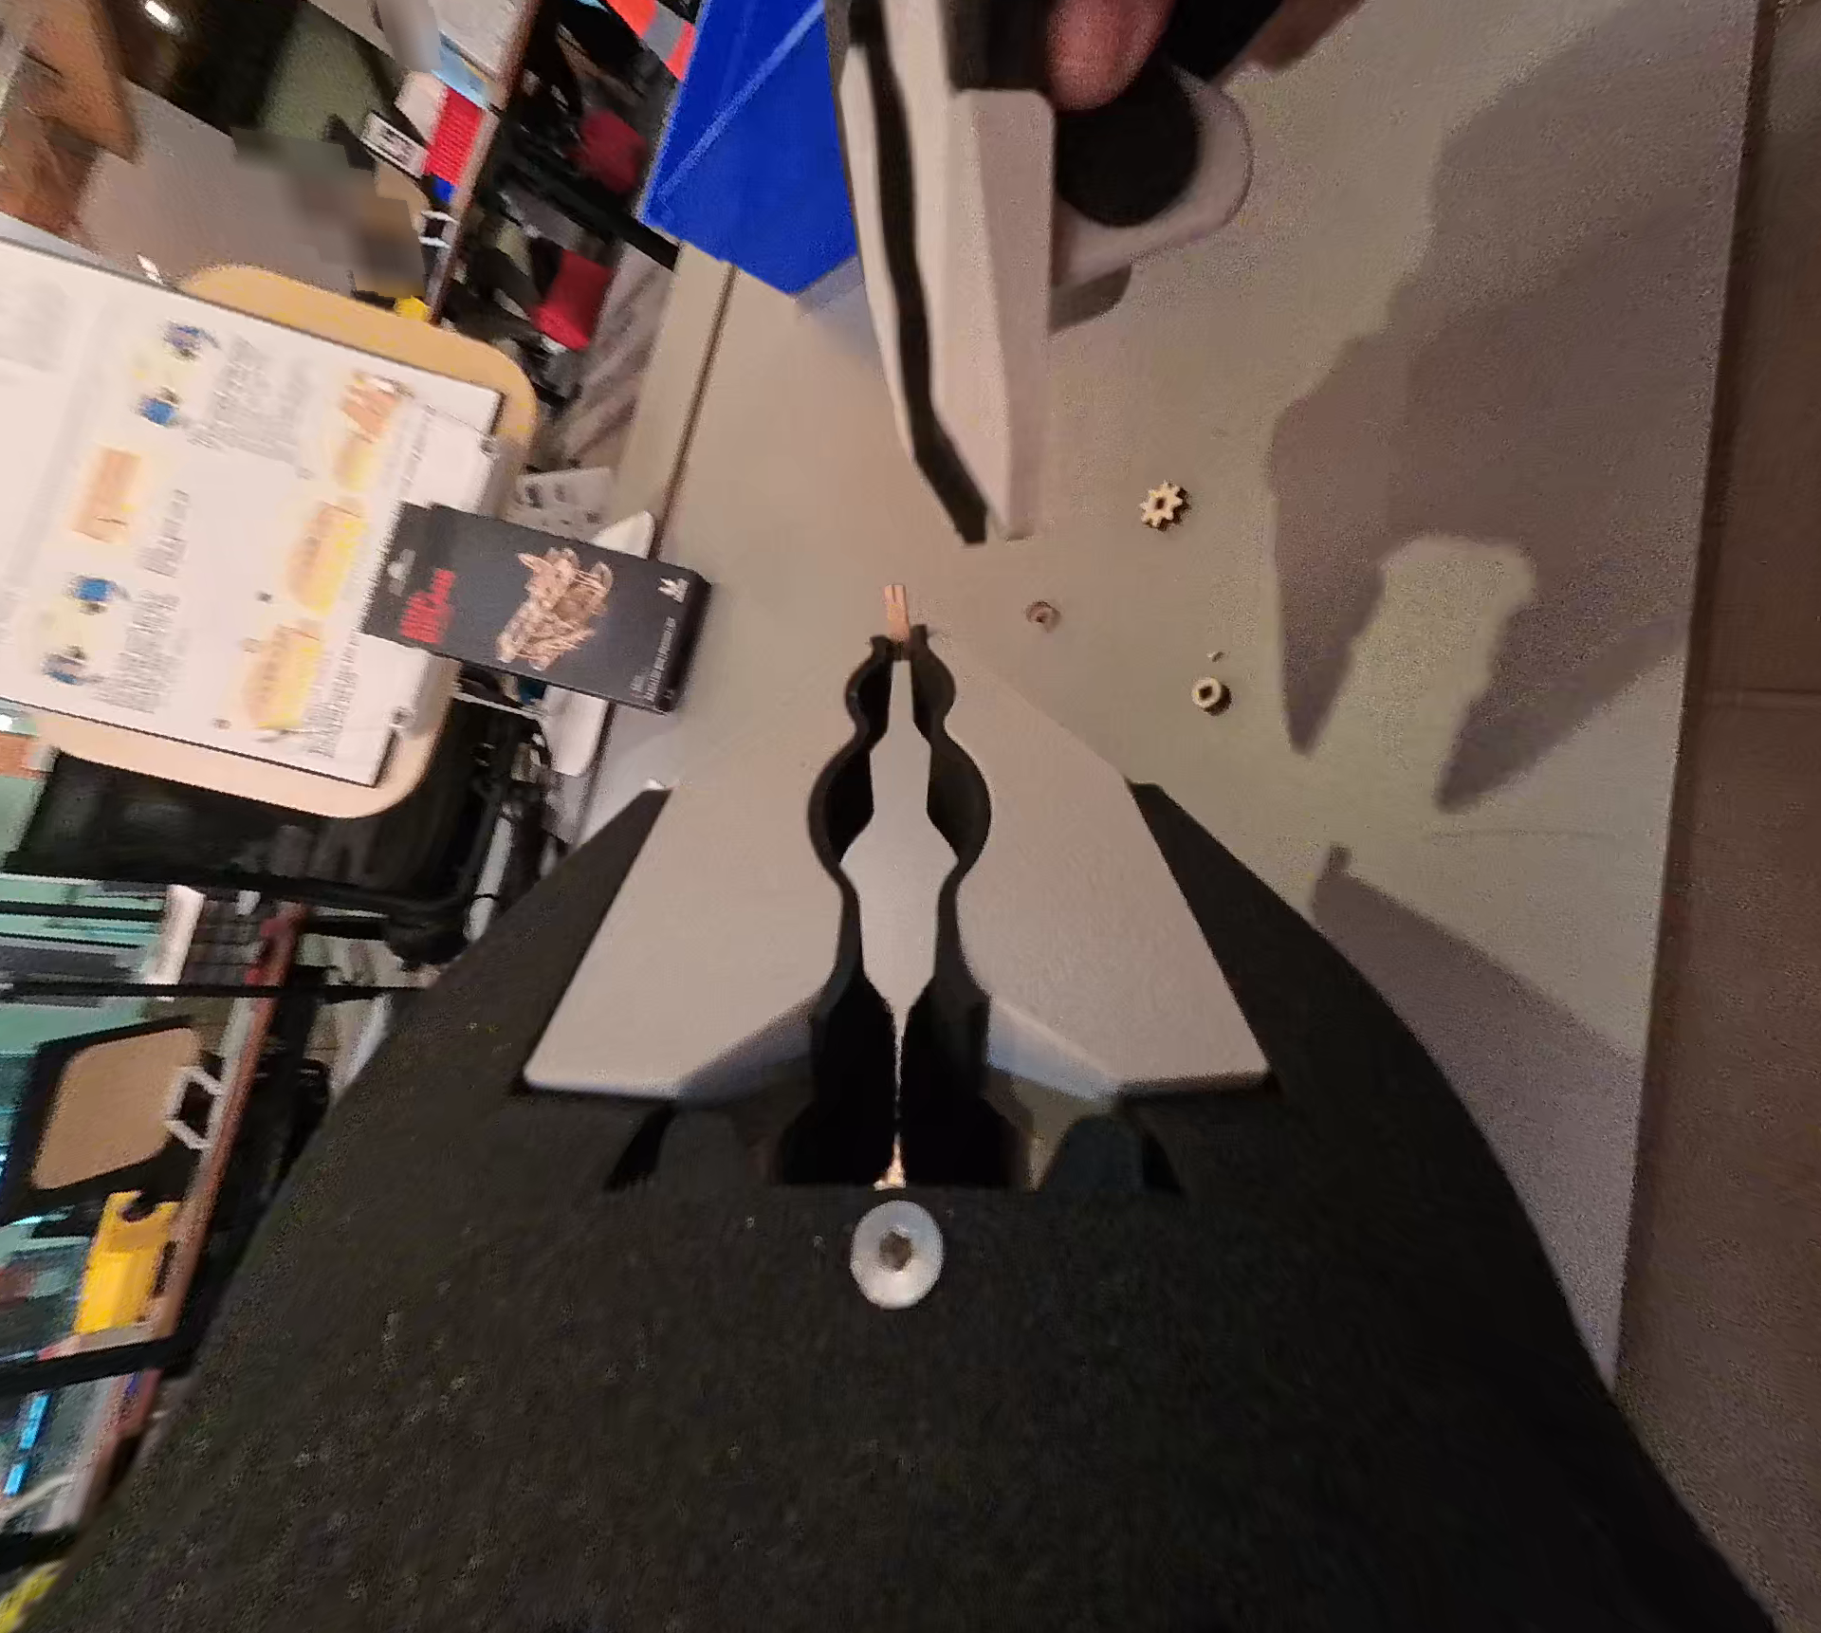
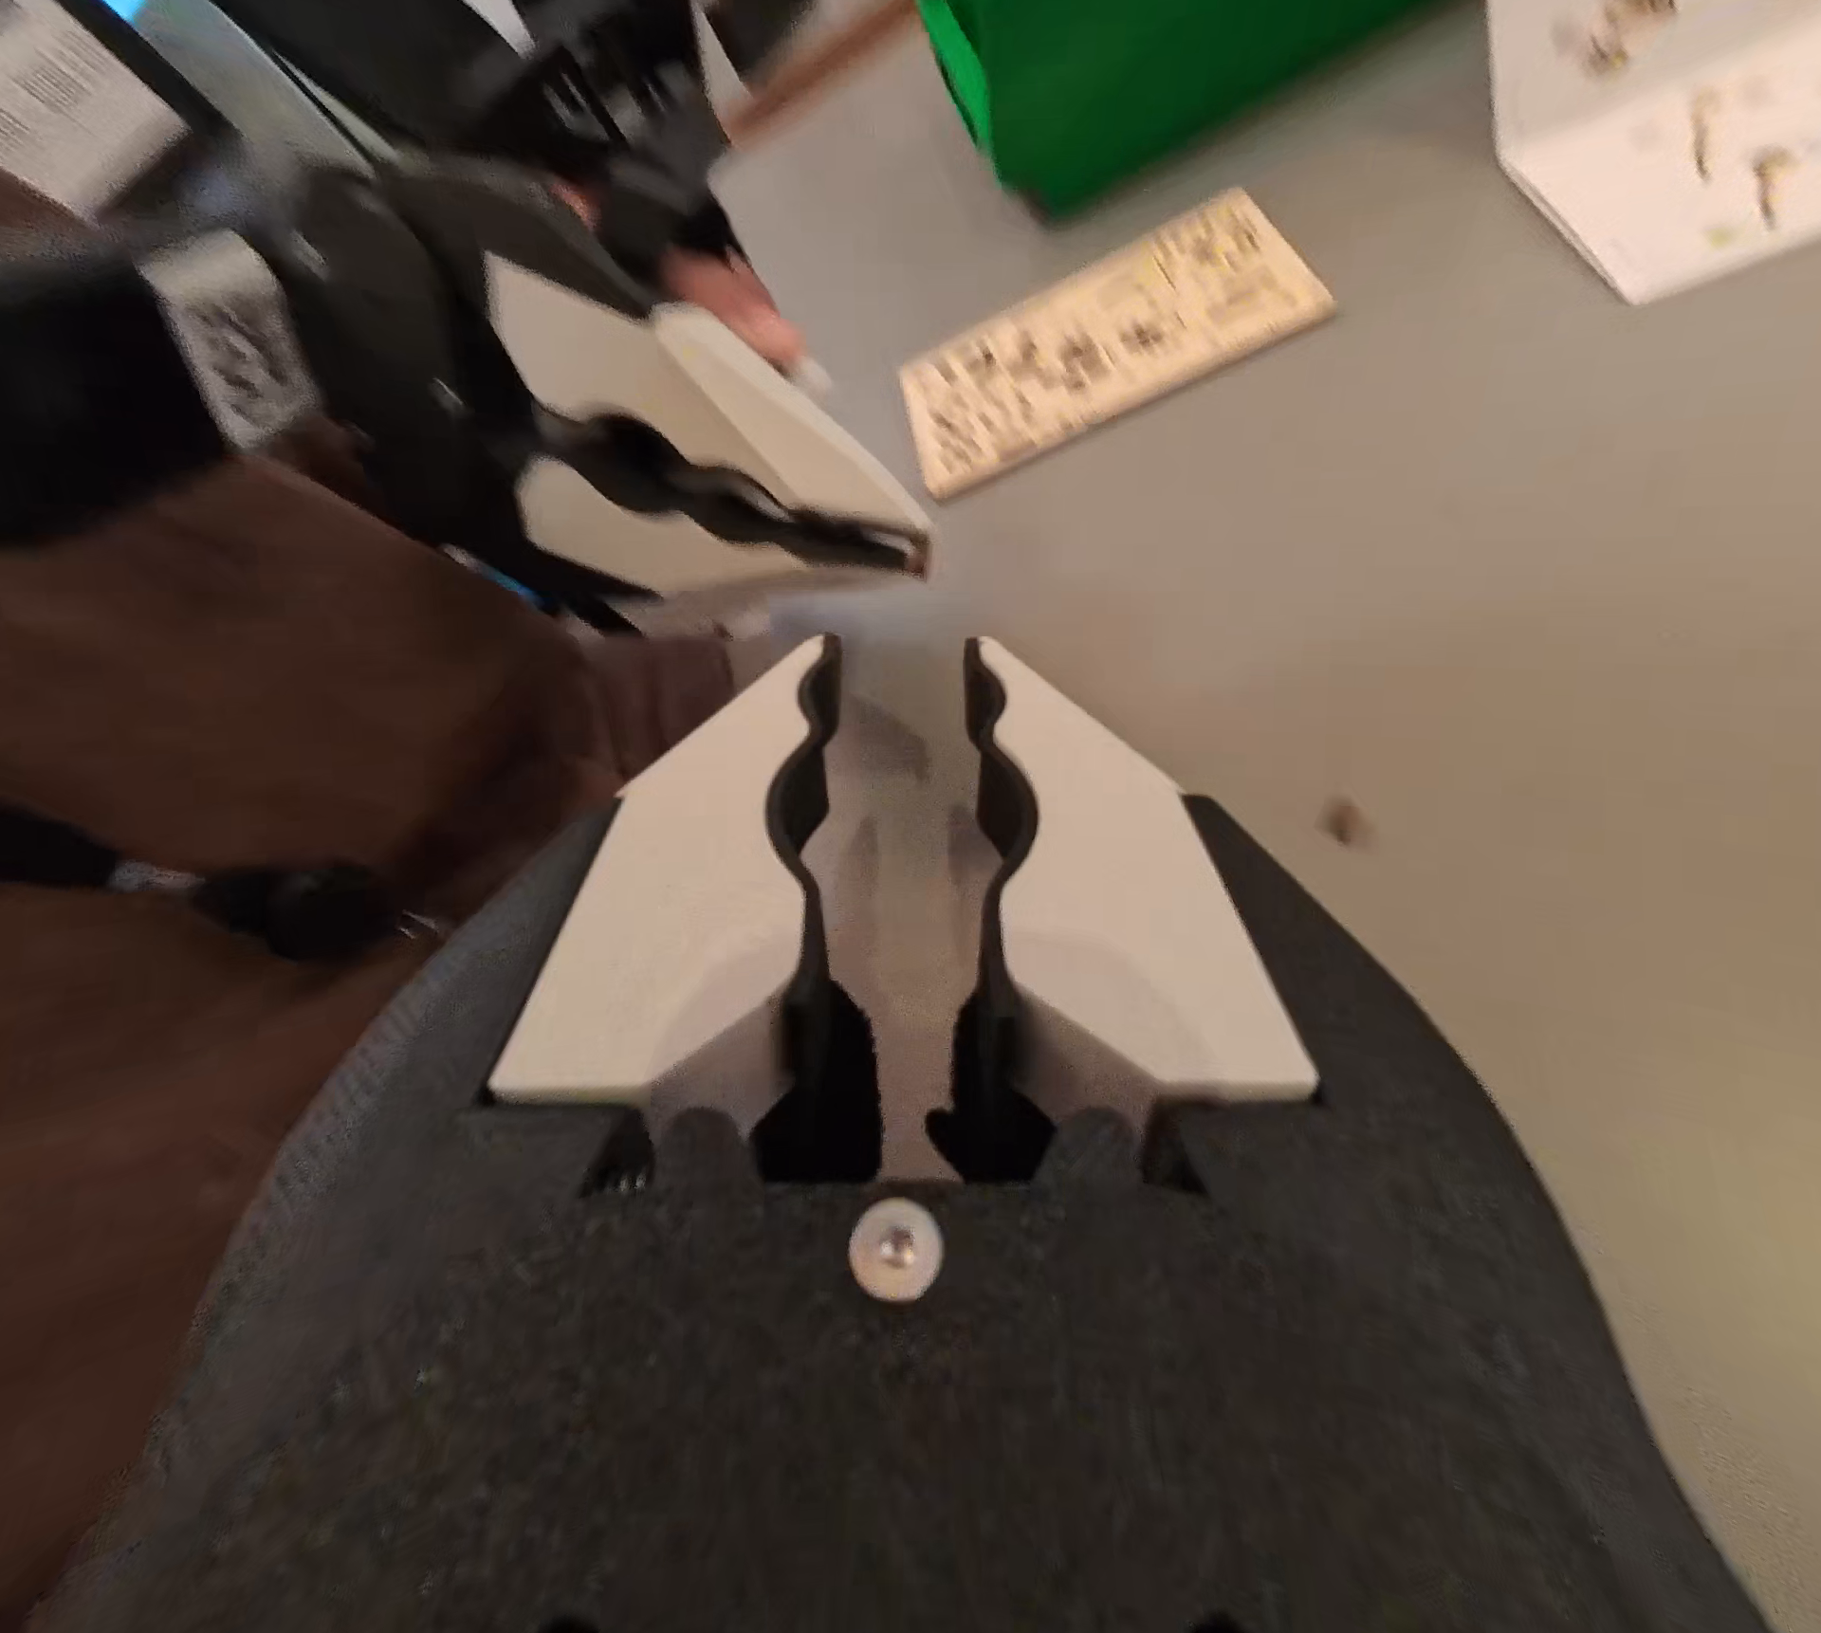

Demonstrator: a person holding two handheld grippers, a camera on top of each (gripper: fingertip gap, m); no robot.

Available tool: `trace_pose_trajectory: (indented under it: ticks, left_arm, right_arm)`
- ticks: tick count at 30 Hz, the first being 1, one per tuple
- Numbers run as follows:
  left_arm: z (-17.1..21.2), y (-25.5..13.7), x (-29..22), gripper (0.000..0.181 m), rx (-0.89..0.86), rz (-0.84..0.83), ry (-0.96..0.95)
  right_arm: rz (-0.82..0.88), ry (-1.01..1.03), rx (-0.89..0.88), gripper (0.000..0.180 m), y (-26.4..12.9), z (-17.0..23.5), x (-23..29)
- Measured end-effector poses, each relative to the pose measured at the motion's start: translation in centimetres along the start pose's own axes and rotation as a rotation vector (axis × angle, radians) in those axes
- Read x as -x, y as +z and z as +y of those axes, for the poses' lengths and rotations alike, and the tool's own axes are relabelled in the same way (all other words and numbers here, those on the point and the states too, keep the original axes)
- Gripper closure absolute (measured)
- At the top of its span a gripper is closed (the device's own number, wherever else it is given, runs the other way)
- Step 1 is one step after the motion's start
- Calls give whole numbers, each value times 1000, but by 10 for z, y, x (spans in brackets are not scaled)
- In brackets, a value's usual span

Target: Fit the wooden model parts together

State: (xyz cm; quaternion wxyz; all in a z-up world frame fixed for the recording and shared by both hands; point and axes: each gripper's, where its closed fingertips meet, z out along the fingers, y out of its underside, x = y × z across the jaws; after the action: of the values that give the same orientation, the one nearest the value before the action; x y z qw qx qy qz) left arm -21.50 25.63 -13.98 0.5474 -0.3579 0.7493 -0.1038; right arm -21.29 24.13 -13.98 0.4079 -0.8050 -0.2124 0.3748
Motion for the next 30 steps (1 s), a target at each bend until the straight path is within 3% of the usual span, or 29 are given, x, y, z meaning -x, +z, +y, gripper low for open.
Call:
trace_pose_trajectory:
  ticks: [2,5,9,18,20,24,26,30]
  left_arm:
    - [-8,-5,5,180,-28,-42,19]
    - [-15,-9,10,180,-48,-68,32]
    - [-16,-10,12,180,-49,-66,24]
    - [-19,-6,8,180,-69,-41,-23]
    - [-20,-5,4,175,-120,50,-186]
    - [-25,-8,-8,164,-243,459,-740]
    - [-33,-14,4,162,-364,567,-959]
    - [-39,-19,15,178,-474,654,-1095]
  right_arm:
    - [-78,25,-87,159,1,-14,16]
    - [-46,26,-130,170,-1,-22,14]
    - [-25,62,-196,171,-9,-30,7]
    - [-52,68,-152,177,-4,-21,6]
    - [-44,32,-143,177,-6,-18,4]
    - [-102,-40,-193,177,-10,-19,7]
    - [-148,-67,-255,177,-13,-24,12]
    - [-181,-75,-308,177,-13,-29,12]
